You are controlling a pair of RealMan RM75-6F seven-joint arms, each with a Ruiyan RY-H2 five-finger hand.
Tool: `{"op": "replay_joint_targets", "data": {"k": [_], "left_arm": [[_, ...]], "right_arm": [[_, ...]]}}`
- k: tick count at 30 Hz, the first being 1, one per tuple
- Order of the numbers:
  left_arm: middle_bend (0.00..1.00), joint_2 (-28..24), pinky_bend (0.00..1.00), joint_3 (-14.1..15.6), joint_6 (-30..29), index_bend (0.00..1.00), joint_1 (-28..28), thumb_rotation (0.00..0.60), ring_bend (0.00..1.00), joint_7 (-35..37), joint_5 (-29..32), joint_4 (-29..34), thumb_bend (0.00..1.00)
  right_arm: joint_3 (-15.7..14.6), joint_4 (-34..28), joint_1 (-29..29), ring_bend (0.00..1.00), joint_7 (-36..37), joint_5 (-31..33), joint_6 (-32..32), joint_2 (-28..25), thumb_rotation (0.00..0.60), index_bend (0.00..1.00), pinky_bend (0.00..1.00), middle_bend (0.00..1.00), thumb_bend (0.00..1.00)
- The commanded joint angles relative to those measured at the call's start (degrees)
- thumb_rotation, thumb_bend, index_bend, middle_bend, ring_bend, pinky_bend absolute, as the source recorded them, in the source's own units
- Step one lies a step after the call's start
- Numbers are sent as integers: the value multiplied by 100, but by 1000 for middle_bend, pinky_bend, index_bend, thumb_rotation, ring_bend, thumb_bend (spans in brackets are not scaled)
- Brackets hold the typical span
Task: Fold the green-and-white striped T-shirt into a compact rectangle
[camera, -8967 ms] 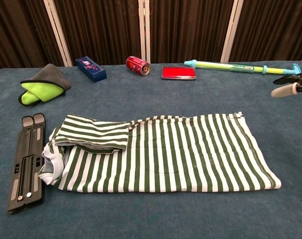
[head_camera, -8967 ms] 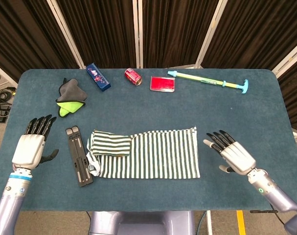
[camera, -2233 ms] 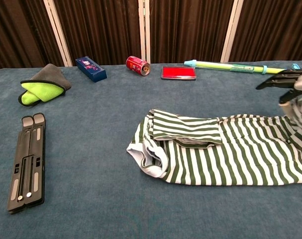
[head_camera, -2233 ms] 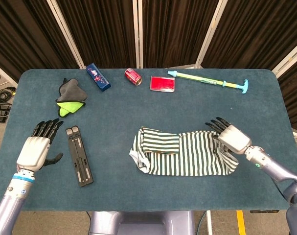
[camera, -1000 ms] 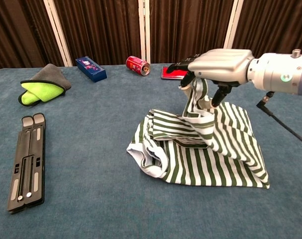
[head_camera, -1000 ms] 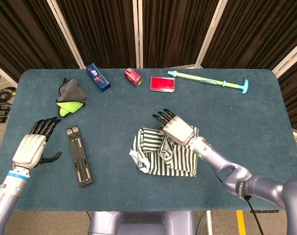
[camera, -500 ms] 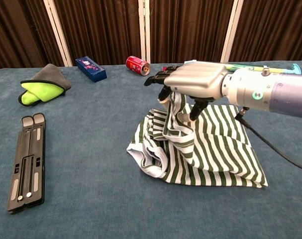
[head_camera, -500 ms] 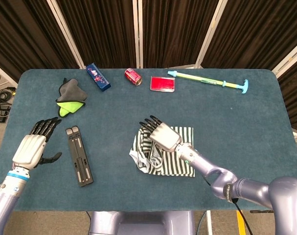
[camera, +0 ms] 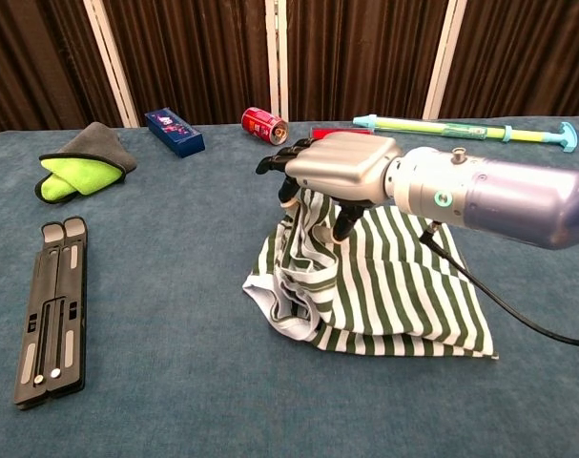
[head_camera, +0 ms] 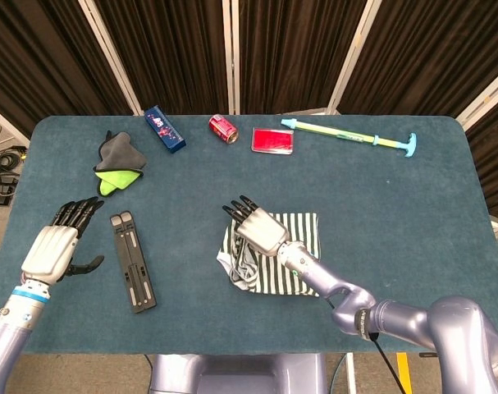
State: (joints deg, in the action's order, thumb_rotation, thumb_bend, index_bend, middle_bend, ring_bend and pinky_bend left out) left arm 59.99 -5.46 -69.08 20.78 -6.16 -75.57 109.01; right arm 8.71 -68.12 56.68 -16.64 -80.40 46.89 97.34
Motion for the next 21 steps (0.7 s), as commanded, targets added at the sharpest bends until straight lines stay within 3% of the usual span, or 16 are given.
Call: {"op": "replay_joint_targets", "data": {"k": [1, 11, 12, 14, 16, 19, 21], "left_arm": [[0, 3, 0, 9, 46, 0, 21, 600, 0, -8, 4, -12, 286], [0, 1, 0, -3, 61, 0, 32, 600, 0, 37, 15, -25, 286], [0, -2, 0, -3, 62, 0, 32, 600, 0, 43, 14, -25, 286], [0, -5, 0, -2, 64, 0, 31, 600, 0, 52, 13, -26, 286], [0, -9, 0, -5, 64, 0, 31, 600, 0, 66, 16, -28, 286], [0, -9, 0, -5, 62, 0, 30, 600, 0, 72, 14, -32, 285], [0, -8, 0, -3, 65, 0, 32, 600, 0, 74, 11, -34, 286]], "right_arm": [[82, 48, 50, 0, -135, 116, -43, 114, 600, 759, 0, 40, 385], [80, 268, 93, 0, -397, 254, -66, 387, 600, 744, 0, 44, 384], [80, 299, 91, 0, -400, 262, -60, 417, 600, 687, 0, 38, 374], [76, 342, 92, 0, -404, 266, -52, 458, 600, 473, 0, 16, 286], [81, 372, 83, 0, -379, 292, -51, 500, 600, 188, 0, 0, 78], [149, 367, 57, 0, -361, 368, 18, 550, 600, 24, 0, 0, 0], [190, 331, 46, 0, -336, 377, 83, 560, 600, 0, 0, 0, 0]]}}
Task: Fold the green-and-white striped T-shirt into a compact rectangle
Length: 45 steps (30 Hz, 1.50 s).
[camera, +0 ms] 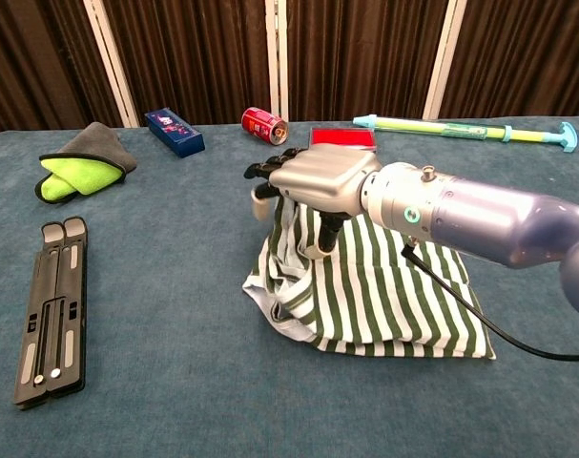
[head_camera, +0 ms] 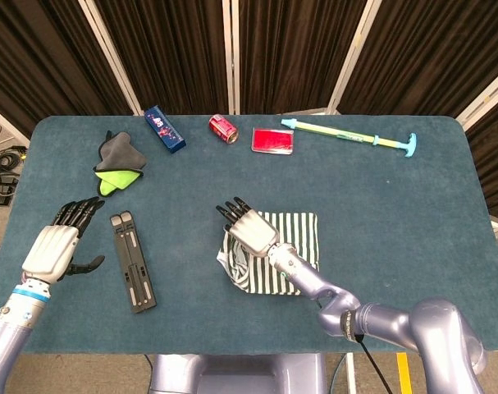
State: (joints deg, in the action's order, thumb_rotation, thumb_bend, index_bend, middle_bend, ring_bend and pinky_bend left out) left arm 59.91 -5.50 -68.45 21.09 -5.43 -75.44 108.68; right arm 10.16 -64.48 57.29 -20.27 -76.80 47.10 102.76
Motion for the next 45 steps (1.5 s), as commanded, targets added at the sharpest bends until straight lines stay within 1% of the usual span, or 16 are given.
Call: {"op": "replay_joint_targets", "data": {"k": [1, 5, 11, 16, 21, 26, 27, 31, 34, 37, 39, 45], "left_arm": [[0, 1, 0, 2, 3, 0, 2, 600, 0, 2, -4, 0, 286], [0, 4, 0, 3, 1, 0, 3, 600, 0, 1, -10, 2, 286], [0, 1, 0, 16, -15, 0, -6, 600, 0, -3, -37, 15, 286], [0, -15, 0, 35, -50, 0, -28, 600, 0, 12, -95, 45, 286], [0, -24, 0, 74, -114, 0, -69, 600, 0, 5, -192, 74, 286], [0, 35, 0, 97, -336, 0, -152, 600, 0, -57, -373, 45, 286], [0, 79, 0, 97, -449, 0, -191, 600, 0, -84, -441, 4, 286], [0, 222, 0, 147, -752, 0, -340, 600, 0, -157, -605, -153, 286], [0, 260, 0, 194, -877, 0, -430, 600, 0, -169, -660, -205, 286], [0, 321, 0, 294, -1073, 0, -590, 600, 0, -189, -751, -315, 286], [0, 337, 0, 349, -1157, 0, -675, 600, 0, -173, -783, -371, 286], [0, 351, 0, 443, -1469, 0, -915, 600, 0, -20, -927, -577, 286]], "right_arm": [[63, -60, -20, 0, 56, 8, 100, 14, 600, 0, 0, 0, 0], [137, -241, -43, 0, 203, -44, 243, -61, 600, 0, 0, 0, 0], [260, -705, -73, 0, 230, -183, 517, -358, 600, 0, 0, 0, 0], [373, -1223, -206, 0, 154, -228, 812, -781, 600, 0, 0, 0, 0], [335, -1731, -515, 0, 77, -317, 1169, -1407, 600, 0, 0, 0, 0], [129, -2106, -1026, 0, 226, -512, 1666, -2145, 600, 0, 0, 0, 0], [46, -2165, -1210, 0, 288, -580, 1852, -2356, 600, 0, 0, 0, 0], [-201, -2348, -1863, 0, 536, -692, 2545, -2859, 600, 0, 0, 0, 0], [-325, -2481, -2286, 0, 663, -624, 2963, -3054, 600, 0, 0, 0, 0], [-518, -2709, -2833, 0, 892, -545, 3444, -3287, 600, 0, 0, 0, 0], [-599, -2778, -3095, 0, 1039, -488, 3658, -3388, 600, 0, 0, 0, 0], [-844, -2748, -3808, 0, 1505, -526, 4293, -3565, 600, 0, 0, 0, 0]]}}
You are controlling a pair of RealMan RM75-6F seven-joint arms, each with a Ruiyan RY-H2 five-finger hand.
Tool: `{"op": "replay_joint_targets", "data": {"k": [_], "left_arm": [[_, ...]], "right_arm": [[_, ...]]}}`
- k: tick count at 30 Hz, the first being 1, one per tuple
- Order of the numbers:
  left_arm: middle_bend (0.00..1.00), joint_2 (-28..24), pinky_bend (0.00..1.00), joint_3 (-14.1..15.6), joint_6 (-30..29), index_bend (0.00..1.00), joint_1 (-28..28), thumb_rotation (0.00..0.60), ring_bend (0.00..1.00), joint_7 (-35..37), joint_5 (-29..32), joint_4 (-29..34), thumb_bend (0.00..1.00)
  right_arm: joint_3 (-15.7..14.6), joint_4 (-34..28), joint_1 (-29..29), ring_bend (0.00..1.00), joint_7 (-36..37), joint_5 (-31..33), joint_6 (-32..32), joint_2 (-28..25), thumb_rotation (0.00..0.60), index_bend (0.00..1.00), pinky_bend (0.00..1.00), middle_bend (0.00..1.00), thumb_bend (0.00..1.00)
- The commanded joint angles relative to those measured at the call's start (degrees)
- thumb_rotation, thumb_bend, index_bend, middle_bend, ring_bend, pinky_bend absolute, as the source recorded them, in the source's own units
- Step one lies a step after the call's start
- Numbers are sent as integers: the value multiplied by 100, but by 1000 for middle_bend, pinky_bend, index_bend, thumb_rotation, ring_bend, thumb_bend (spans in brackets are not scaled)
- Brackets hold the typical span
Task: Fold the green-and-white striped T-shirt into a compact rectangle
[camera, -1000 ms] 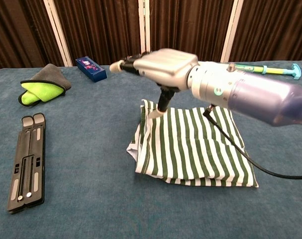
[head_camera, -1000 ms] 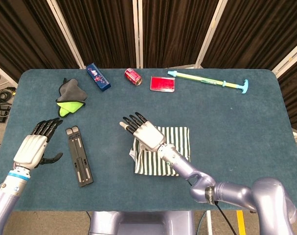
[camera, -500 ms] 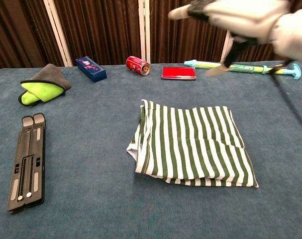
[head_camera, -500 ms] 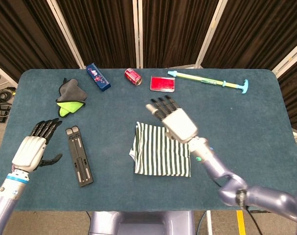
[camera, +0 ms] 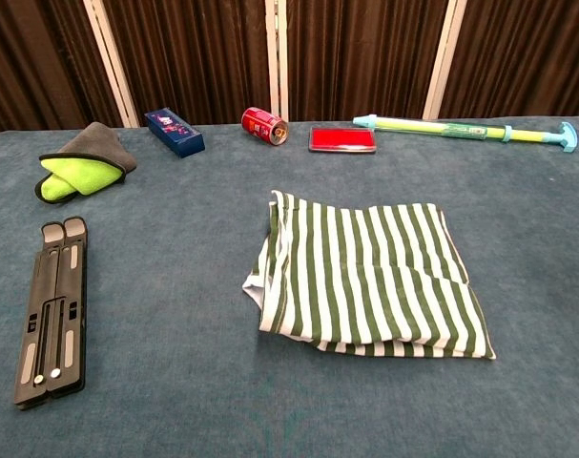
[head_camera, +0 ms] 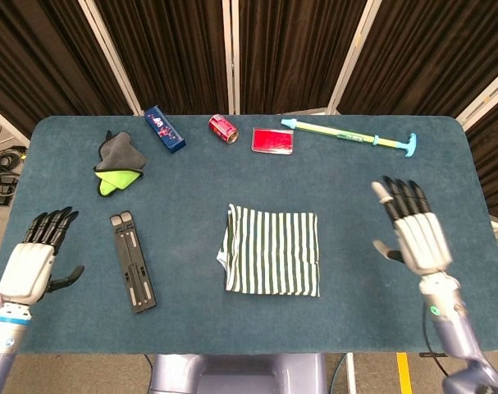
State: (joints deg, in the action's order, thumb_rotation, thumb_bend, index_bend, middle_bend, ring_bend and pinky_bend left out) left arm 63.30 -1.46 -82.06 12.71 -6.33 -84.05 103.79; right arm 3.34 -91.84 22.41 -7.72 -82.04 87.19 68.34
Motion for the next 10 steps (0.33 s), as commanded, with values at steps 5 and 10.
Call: {"op": "replay_joint_targets", "data": {"k": [5, 10], "left_arm": [[0, 0, 0, 105, -282, 0, -229, 600, 0, 219, -174, -230, 285], [0, 20, 0, 68, -528, 0, -326, 600, 0, 373, -335, -343, 286]], "right_arm": [[-275, 66, -770, 0, 464, -147, 774, -164, 600, 0, 0, 0, 0], [-363, 194, -1030, 0, 177, -273, 993, -94, 600, 0, 0, 0, 0]]}}
